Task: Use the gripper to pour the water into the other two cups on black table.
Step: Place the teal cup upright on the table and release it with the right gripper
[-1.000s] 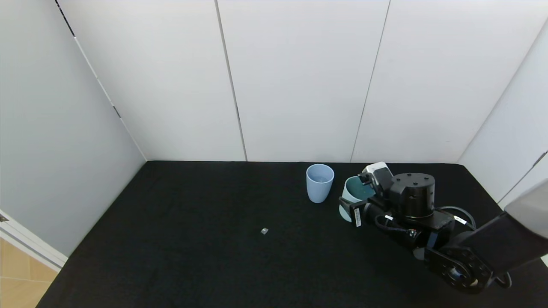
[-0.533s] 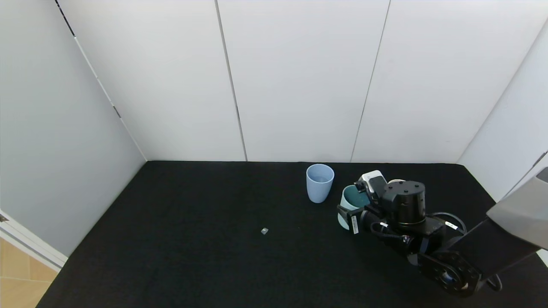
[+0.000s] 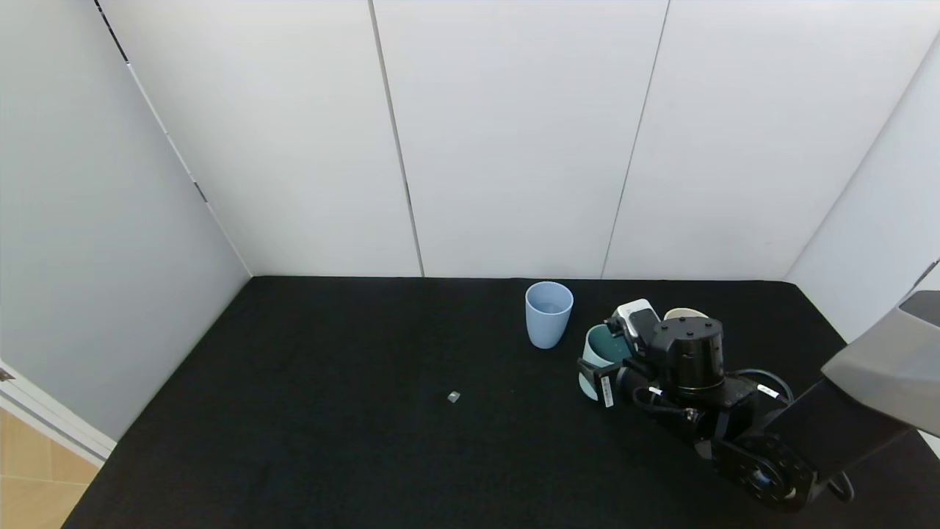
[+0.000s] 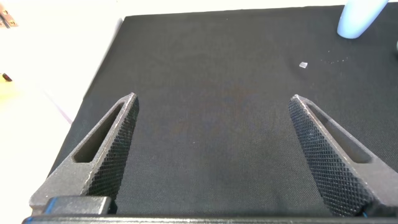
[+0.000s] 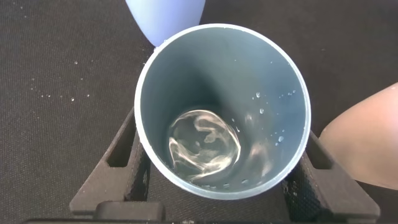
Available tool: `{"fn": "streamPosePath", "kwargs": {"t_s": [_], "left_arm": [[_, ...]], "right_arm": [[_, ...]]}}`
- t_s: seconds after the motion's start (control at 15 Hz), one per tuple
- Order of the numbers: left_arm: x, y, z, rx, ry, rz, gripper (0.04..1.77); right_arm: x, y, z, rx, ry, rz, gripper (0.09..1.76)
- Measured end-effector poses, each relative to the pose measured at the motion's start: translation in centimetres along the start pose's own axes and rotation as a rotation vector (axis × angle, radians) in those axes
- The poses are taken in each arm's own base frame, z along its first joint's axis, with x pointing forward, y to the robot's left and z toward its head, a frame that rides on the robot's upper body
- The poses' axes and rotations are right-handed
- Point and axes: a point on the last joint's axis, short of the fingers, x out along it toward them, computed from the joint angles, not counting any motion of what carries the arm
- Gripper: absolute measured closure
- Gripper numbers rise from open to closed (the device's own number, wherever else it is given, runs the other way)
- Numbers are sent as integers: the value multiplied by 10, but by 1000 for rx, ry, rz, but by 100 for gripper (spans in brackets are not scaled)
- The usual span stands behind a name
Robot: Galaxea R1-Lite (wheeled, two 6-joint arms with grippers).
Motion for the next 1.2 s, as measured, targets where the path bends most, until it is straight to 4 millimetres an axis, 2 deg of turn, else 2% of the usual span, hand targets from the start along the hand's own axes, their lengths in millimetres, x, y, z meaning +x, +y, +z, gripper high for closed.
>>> {"fn": "streamPosePath", "kwargs": {"t_s": [0.4,0.53,0.73,1.2], "left_arm": [[0,0,0,0,0,0,9],[0,0,0,0,0,0,9],[0,0,0,0,0,0,9],[0,0,0,0,0,0,9]], "right_arm": [[1,2,-4,-2,-4,3,66],[1,3,-5,-3,-6,5,52],[2,4,-6,-3,-8,7,40],[-5,1,3,3,-29,-2,25]]}}
